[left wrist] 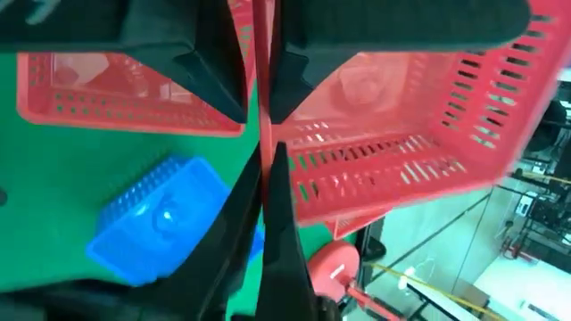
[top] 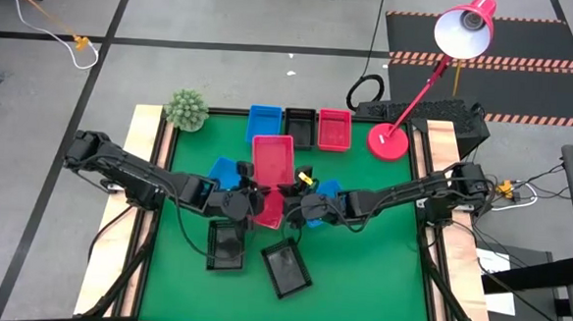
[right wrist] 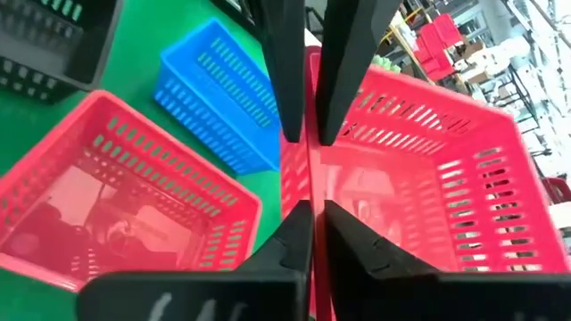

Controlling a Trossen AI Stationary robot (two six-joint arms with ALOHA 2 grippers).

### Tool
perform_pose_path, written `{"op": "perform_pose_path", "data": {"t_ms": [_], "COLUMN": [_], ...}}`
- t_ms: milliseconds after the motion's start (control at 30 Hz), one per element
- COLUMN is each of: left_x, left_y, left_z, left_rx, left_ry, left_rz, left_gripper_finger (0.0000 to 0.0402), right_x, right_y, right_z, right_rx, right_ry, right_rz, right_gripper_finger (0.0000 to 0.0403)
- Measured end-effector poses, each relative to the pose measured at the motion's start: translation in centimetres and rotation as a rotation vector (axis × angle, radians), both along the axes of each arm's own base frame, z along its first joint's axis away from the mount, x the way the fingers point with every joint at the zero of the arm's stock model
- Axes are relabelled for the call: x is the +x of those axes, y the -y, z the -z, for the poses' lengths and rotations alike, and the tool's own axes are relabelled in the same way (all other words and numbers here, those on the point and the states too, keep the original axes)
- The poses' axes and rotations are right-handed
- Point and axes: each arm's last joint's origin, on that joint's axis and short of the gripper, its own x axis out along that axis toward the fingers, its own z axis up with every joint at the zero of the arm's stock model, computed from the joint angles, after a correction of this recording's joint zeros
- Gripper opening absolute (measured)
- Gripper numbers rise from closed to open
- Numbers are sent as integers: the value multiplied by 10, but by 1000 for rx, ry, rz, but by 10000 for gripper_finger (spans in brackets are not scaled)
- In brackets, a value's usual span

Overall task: Stack baskets by color
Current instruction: Stack the bottom red basket on the top red basket

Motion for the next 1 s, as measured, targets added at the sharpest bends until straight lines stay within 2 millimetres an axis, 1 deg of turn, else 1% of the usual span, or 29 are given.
{"op": "perform_pose_path", "data": {"t_ms": [100, 200, 333, 433, 567, 700, 800, 1000], "left_x": [0, -3, -11, -20, -34, -44, -50, -54], "left_y": [6, 14, 22, 28, 34, 43, 50, 57], "left_z": [-1, -2, -10, -17, -23, -18, -14, -12], "left_rx": [-14, -16, -11, -64, -150, -236, -273, -323], "left_ry": [21, 37, 111, 151, 179, 153, 126, 133], "left_rz": [23, 14, -62, -74, -91, -121, -119, -133], "left_gripper_finger": [75, 106, 147, 162, 165, 159, 152, 138], "right_x": [-4, -11, -25, -39, -57, -74, -85, -109], "right_y": [1, 3, 8, 15, 30, 49, 67, 109], "right_z": [-2, -11, -25, -36, -49, -62, -74, -95], "right_rx": [-14, -17, -13, 6, 81, 171, 182, 213], "right_ry": [-26, -41, -72, -95, -132, -154, -141, -71], "right_rz": [1, 5, 9, 35, 56, 14, -22, -61], "right_gripper_finger": [7, 5, 6, 6, 6, 6, 6, 6]}}
